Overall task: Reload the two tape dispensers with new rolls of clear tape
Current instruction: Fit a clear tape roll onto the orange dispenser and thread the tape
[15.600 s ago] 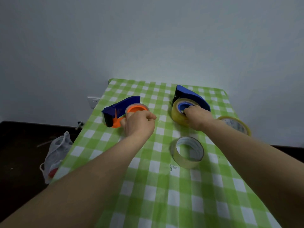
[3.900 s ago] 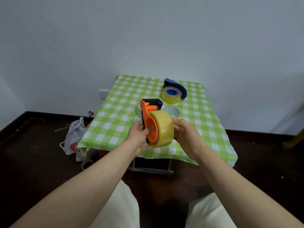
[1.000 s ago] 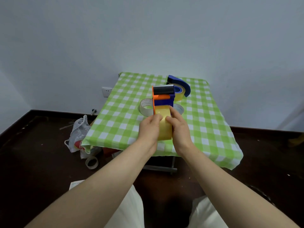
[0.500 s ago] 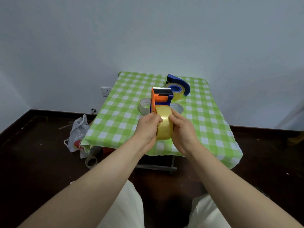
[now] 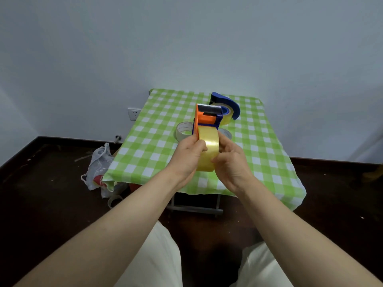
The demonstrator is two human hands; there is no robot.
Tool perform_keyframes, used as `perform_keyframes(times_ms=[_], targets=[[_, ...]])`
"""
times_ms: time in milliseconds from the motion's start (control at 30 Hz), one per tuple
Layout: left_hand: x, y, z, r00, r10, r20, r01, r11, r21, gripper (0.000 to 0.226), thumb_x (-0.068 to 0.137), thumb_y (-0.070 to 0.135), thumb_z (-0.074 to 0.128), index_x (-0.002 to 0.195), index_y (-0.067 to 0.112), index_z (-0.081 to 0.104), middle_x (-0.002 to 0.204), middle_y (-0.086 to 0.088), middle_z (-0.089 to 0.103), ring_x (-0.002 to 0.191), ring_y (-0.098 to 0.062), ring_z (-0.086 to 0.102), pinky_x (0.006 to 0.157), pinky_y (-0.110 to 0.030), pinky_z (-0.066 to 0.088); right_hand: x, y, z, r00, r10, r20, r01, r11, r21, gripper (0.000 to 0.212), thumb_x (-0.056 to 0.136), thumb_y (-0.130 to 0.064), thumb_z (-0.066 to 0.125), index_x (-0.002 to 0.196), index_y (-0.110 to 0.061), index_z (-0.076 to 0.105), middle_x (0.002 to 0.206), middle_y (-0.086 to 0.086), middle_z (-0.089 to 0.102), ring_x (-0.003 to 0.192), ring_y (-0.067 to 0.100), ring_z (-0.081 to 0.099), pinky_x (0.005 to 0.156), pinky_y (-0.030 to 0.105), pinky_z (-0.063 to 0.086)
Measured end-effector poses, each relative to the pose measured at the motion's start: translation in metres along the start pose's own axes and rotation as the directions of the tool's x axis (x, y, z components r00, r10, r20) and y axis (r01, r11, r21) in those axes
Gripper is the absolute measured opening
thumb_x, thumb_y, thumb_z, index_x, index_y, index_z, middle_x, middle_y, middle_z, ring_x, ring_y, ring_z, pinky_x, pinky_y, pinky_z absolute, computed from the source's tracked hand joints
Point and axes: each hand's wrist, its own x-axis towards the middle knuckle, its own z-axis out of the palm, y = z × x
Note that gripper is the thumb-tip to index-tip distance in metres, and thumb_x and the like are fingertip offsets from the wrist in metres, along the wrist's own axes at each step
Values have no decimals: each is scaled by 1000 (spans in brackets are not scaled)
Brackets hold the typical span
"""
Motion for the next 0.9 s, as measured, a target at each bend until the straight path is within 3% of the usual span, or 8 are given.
perform_keyframes(times_ms=[100, 167, 267, 367, 533, 700, 767, 900], targets=[[-2, -1, 1, 1000, 16, 9, -16, 998, 64, 32, 72, 8, 48, 98, 7, 67, 95, -20, 64, 90, -31, 59, 85, -45, 48, -2, 0, 0, 1000, -1, 19, 2, 999, -51, 58, 72, 14, 50, 126, -7, 53, 110, 10, 64, 103, 22, 61, 85, 28, 53], [-1, 1, 4, 998, 10, -62, -6, 998, 67, 22, 81, 2, 47, 84, 11, 67, 82, -15, 66, 81, -29, 61, 77, -40, 50, -3, 1, 4, 1000, -9, -14, 7, 987, -161, 62, 79, 19, 48, 135, -6, 44, 121, 9, 61, 111, 19, 59, 92, 26, 51], [3, 2, 8, 991, -17, -135, 26, 998, 65, 28, 89, 1, 45, 71, 14, 63, 59, 1, 65, 62, -17, 62, 60, -26, 50, -4, 3, 10, 998, -19, -52, 5, 965, -261, 73, 83, 21, 47, 144, -13, 30, 125, -3, 57, 111, 7, 57, 87, 16, 51], [6, 5, 11, 985, -30, -168, 43, 997, 71, 26, 90, 6, 47, 69, 15, 61, 56, 4, 62, 56, -11, 60, 53, -20, 48, -5, 5, 12, 998, -17, -53, 0, 953, -304, 78, 84, 20, 48, 148, -17, 21, 129, -7, 50, 116, 5, 51, 85, 11, 49], [2, 2, 8, 996, 2, -84, 3, 998, 59, 27, 89, 0, 43, 78, 15, 63, 62, 3, 68, 59, -11, 64, 55, -22, 51, -4, 0, 11, 996, -25, -88, 5, 975, -221, 74, 80, 25, 47, 142, -15, 35, 120, -3, 59, 106, 6, 59, 88, 18, 51], [-3, 0, 3, 998, 47, -47, -45, 998, 54, 31, 85, -6, 43, 92, 14, 67, 85, -7, 67, 82, -20, 62, 76, -33, 50, -4, -2, 9, 995, -2, -104, -5, 998, -63, 72, 75, 30, 45, 139, -2, 39, 125, 14, 58, 111, 20, 59, 87, 21, 53], [-3, 2, 3, 996, 48, -76, -47, 999, 5, 29, 87, -4, 45, 88, 13, 68, 80, -5, 70, 77, -19, 65, 74, -32, 53, -5, -1, 10, 992, -15, -124, 5, 997, -78, 77, 75, 30, 46, 143, -5, 34, 130, 11, 57, 114, 19, 58, 86, 20, 53], [1, 9, 7, 986, -11, -164, -4, 996, -91, 26, 89, 2, 48, 73, 10, 66, 61, 0, 70, 58, -15, 66, 64, -28, 54, -6, 0, 13, 991, -48, -126, 27, 987, -158, 84, 74, 29, 50, 145, -10, 29, 117, -6, 60, 104, 4, 60, 77, 16, 53]])
